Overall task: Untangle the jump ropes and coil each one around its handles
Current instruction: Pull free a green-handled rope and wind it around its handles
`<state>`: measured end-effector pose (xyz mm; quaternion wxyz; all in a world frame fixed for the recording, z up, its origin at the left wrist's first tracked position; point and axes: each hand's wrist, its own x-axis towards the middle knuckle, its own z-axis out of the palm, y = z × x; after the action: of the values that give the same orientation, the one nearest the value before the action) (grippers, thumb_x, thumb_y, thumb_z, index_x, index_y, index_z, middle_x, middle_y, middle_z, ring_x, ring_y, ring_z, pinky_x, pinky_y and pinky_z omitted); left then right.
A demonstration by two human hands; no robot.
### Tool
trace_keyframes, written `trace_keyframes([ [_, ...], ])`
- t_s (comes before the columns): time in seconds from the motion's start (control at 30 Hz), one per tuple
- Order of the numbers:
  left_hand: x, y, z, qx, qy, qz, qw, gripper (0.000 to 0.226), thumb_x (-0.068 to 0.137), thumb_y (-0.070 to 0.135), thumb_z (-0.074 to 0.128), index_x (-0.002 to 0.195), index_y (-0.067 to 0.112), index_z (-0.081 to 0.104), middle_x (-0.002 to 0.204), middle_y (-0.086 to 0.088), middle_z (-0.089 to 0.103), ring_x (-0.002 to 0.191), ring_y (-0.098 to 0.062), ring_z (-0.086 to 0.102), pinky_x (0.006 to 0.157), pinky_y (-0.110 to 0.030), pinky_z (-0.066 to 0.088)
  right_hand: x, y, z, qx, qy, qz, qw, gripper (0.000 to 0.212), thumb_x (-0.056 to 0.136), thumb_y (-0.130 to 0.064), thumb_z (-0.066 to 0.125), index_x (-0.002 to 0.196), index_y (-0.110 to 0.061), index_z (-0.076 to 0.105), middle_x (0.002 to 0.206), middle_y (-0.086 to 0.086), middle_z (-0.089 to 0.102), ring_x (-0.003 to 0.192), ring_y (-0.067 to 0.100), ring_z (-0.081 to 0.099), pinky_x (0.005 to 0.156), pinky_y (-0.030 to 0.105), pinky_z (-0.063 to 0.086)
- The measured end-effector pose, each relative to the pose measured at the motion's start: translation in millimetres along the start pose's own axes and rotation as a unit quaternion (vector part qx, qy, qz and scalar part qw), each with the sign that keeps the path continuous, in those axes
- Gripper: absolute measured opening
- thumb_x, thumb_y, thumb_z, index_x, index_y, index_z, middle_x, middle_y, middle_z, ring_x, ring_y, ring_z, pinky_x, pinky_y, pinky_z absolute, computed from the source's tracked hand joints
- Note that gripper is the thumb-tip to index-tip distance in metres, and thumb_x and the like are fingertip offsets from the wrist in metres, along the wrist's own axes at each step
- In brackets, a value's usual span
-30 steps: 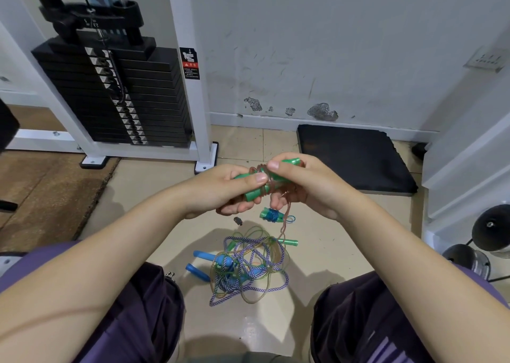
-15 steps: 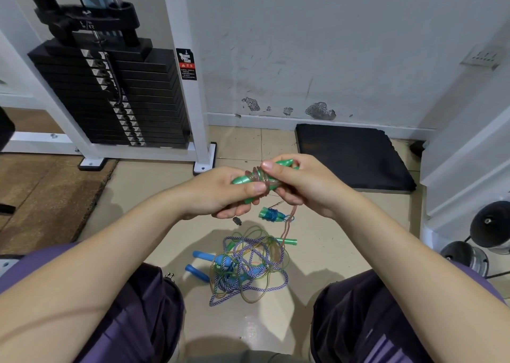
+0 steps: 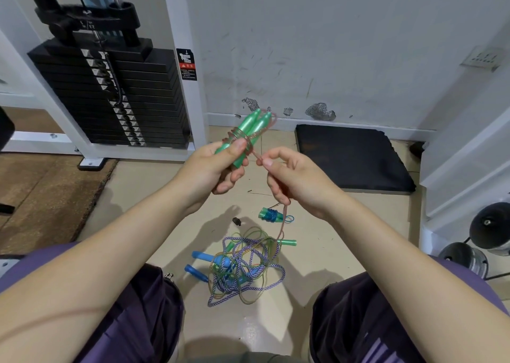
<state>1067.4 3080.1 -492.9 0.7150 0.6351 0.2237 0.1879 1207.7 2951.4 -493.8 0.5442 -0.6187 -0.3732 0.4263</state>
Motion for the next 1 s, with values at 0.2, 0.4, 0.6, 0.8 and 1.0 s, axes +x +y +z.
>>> trace_keyframes([
  [0.2,6,5,-16,0.106,0.143,-0.004,0.984,0.03,0.097,0.037,0.059,0.083,0.01,0.058,0.055,-0.004,0.048,0.036,-0.009,0.033,0.036,-0.016,0.025,-8,-6,7,-0.11,0.004,-0.015,0.994,0.022,0.098,-0.022,0.056,0.082,-0.007,0.058,0.046,0.006,0.039,0.037,0.016,0.036,0.049,0.028,0.028],
  [0.4,-2,5,-16,0.296,-0.097,-0.105,0.944,0.03,0.091,0.036,0.067,0.084,0.007,0.063,0.055,-0.006,0.054,0.041,-0.014,0.038,0.039,-0.018,0.03,-9,-18,-6,-0.18,0.062,-0.101,0.977,0.018,0.09,-0.019,0.069,0.077,-0.007,0.07,0.064,0.008,0.062,0.057,0.007,0.047,0.056,0.02,0.038],
  [0.6,-12,8,-2,0.286,-0.303,-0.122,0.901,0.04,0.086,0.042,0.07,0.084,0.003,0.061,0.06,-0.005,0.058,0.042,-0.012,0.041,0.045,-0.022,0.034,-9,-16,-2,-0.248,0.058,-0.104,0.961,0.015,0.081,-0.022,0.078,0.072,-0.012,0.071,0.069,0.015,0.06,0.062,0.007,0.047,0.06,0.024,0.038],
  [0.8,-17,5,1,0.285,-0.299,-0.082,0.907,0.015,0.09,0.035,0.067,0.08,0.024,0.068,0.062,-0.007,0.06,0.048,-0.016,0.043,0.049,-0.024,0.036,-8,-8,-5,-0.143,-0.014,-0.028,0.989,0.017,0.083,-0.014,0.076,0.085,-0.013,0.06,0.075,0.006,0.053,0.072,0.018,0.048,0.066,0.031,0.04],
  [1.0,-13,1,-3,0.283,-0.261,-0.058,0.921,0.029,0.089,0.037,0.068,0.092,0.008,0.067,0.063,-0.004,0.062,0.048,-0.015,0.045,0.051,-0.025,0.037,-8,-7,-3,-0.124,-0.012,-0.013,0.992,0.013,0.088,-0.021,0.07,0.082,-0.012,0.064,0.071,0.002,0.059,0.066,0.013,0.051,0.06,0.022,0.041],
])
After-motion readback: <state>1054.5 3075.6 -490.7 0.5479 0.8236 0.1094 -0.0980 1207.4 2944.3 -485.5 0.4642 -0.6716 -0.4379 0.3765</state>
